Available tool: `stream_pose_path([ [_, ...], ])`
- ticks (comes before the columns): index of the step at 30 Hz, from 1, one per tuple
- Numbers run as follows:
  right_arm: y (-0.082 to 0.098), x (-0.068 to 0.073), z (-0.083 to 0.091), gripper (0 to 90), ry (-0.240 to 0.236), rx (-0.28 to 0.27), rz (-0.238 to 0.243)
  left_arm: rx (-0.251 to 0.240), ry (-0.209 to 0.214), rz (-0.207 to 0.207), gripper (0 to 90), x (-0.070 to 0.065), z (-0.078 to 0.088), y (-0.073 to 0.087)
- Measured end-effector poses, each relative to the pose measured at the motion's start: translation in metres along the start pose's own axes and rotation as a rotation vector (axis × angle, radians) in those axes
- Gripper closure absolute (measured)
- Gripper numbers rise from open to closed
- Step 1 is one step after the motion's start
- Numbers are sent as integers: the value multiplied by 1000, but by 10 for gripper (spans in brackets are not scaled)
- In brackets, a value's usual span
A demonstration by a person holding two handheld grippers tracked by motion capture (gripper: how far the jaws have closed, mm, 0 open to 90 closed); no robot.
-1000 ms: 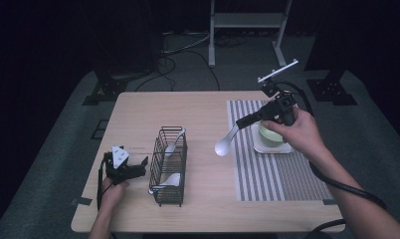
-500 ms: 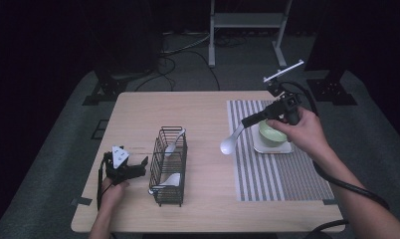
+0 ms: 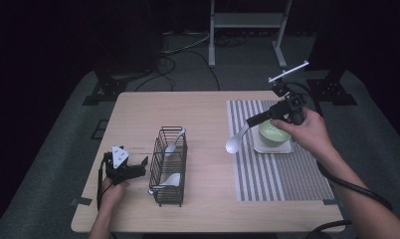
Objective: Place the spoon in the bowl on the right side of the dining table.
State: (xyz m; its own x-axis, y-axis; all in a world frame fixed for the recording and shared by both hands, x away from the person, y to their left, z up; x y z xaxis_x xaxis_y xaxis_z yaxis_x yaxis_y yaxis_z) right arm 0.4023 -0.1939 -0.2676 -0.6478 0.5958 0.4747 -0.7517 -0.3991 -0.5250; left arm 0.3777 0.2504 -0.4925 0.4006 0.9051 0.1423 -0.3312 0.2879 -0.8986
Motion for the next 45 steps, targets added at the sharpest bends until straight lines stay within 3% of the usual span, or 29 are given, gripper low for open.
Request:
stream_pose_path([
  [19,6,-14,11,853,21,-14,-31,0,0,0,11,0,0,0],
  [30,13,-32,24,853,42,-40,-75,2,-1,-1,11,0,0,0],
  [45,13,-47,30,853,60,-58,-109,-1,0,1,11,-1,0,0],
])
Point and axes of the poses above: each handheld gripper's, and its own axes: z roughly backward along the jaws, y roughly out of its underside, x roughly to its left, the point moved 4 cm from there along -z, roughly forward along the jaws, and after that the axes turned 3 degrees about y, right-handed, at the moved point
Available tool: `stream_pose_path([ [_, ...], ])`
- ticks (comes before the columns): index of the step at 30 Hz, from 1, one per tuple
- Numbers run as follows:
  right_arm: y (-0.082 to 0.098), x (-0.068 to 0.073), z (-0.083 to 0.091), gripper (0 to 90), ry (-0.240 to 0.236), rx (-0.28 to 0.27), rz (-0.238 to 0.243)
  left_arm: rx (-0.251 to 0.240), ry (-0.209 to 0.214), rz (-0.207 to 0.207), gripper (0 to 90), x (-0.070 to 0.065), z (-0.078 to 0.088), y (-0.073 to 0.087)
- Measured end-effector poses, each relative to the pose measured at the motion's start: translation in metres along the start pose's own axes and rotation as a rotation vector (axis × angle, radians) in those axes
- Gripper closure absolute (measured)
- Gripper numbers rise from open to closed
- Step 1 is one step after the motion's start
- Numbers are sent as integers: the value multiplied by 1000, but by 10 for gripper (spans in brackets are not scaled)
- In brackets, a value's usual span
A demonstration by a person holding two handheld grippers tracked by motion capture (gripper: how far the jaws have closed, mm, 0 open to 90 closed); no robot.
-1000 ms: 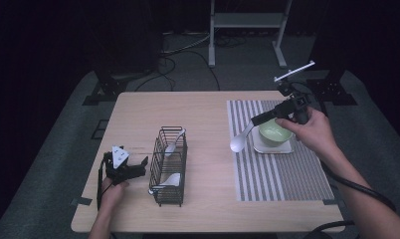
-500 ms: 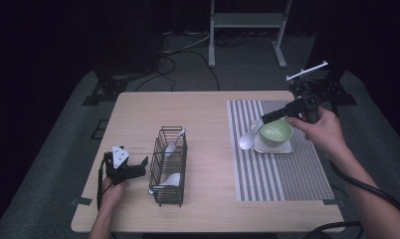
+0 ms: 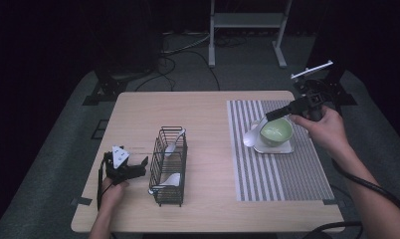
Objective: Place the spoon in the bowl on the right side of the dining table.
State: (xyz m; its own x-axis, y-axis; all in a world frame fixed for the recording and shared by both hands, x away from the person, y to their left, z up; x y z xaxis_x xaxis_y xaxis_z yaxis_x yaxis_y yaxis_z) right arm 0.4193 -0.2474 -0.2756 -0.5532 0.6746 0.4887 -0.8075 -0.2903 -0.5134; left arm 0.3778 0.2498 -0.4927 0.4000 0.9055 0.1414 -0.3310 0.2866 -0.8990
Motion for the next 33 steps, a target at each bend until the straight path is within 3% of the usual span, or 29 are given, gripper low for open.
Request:
stream_pose_path([
  [7,-1,-10,3,853,1,-18,-26,0,-1,-2,11,0,0,0],
  [13,5,-28,1,853,15,-19,-60,1,-1,-3,11,0,0,0],
  [17,7,-37,6,853,1,-40,-90,3,-2,-6,11,0,0,0],
  [33,6,-67,12,853,19,-95,-156,0,-2,-6,11,0,0,0],
])
Point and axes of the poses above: each handheld gripper's, and its own axes: z roughly backward along the jaws, y roughly out of its underside, x roughly to its left, the point moved 4 cm from there along -z, roughly forward along the jaws, and after that the axes turned 3 degrees about y, right-handed, at the moved point
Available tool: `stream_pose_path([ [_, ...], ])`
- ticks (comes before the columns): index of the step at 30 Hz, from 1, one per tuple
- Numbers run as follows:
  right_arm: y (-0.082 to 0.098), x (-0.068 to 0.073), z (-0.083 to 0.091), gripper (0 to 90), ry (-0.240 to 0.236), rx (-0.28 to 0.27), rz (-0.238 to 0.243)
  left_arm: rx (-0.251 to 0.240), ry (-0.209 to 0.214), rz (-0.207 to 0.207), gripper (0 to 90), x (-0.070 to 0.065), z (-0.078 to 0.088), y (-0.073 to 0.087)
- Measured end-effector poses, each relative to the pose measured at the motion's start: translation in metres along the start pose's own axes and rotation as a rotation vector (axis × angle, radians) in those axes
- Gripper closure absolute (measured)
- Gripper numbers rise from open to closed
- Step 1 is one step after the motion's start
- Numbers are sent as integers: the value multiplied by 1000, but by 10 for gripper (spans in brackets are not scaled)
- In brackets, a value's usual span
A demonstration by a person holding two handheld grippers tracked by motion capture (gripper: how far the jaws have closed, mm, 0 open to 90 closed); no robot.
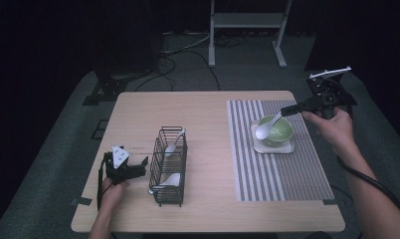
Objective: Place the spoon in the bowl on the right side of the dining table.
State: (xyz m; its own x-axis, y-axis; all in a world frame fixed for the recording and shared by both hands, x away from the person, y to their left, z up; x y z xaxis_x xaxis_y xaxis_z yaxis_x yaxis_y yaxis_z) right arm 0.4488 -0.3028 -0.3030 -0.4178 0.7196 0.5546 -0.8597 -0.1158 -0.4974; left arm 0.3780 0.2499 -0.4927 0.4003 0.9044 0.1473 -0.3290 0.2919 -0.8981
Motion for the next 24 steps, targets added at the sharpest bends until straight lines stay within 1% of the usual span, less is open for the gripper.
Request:
stream_pose_path([
  [4,-2,-7,1,852,18,-9,-17,0,0,0,11,0,0,0],
  [12,0,-23,3,852,36,-28,-52,0,0,0,11,0,0,0],
  [24,0,-32,8,852,59,-49,-74,-2,-1,3,11,0,0,0],
])
Point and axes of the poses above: each handheld gripper's, and its own axes: z roughly backward along the jaws, y roughly out of its underside, x roughly to its left, the point moved 4 cm from there along -z, roughly forward along the jaws, and after that the axes turned 3 degrees about y, right-handed, at the moved point
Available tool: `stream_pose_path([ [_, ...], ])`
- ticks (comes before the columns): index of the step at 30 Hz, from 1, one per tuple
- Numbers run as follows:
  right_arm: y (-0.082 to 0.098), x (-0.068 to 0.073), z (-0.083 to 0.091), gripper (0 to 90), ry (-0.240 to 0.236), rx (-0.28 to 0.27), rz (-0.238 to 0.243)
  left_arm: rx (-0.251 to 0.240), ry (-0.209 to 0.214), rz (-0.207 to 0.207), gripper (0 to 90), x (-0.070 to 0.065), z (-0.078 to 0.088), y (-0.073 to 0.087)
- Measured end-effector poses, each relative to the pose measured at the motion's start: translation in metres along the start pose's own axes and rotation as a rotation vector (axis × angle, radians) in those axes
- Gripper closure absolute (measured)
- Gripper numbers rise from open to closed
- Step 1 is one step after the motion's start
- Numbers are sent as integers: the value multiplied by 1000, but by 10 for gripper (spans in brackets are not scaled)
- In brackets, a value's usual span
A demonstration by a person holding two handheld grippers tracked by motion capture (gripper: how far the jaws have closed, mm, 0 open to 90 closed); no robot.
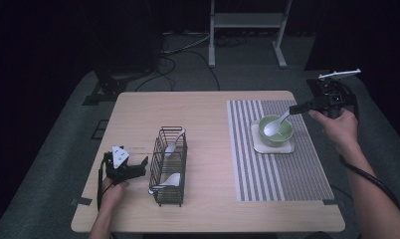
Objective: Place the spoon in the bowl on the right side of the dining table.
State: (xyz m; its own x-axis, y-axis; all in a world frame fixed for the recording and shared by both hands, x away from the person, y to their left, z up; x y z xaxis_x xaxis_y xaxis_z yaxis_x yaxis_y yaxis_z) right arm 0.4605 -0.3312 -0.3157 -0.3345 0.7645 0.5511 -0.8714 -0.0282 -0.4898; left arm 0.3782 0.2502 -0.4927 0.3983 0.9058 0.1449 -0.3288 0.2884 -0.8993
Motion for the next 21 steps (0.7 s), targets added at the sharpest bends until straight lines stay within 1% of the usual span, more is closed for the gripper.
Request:
stream_pose_path([
  [16,0,-14,-2,852,19,-18,-30,3,1,-1,11,0,0,0],
  [21,0,-20,-2,852,22,-29,-49,3,1,0,11,0,0,0],
])
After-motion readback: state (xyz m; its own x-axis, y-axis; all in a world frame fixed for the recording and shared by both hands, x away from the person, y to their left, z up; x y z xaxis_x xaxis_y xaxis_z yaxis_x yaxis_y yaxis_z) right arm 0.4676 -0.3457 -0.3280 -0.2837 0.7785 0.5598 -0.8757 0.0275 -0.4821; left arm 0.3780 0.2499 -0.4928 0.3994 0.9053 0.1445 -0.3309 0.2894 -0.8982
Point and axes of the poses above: each handheld gripper's, and its own axes: z roughly backward along the jaws, y roughly out of its underside, x roughly to its left, the point moved 4 cm from there along -z, roughly forward along the jaws, and after that the axes turned 3 degrees about y, right-handed, at the moved point
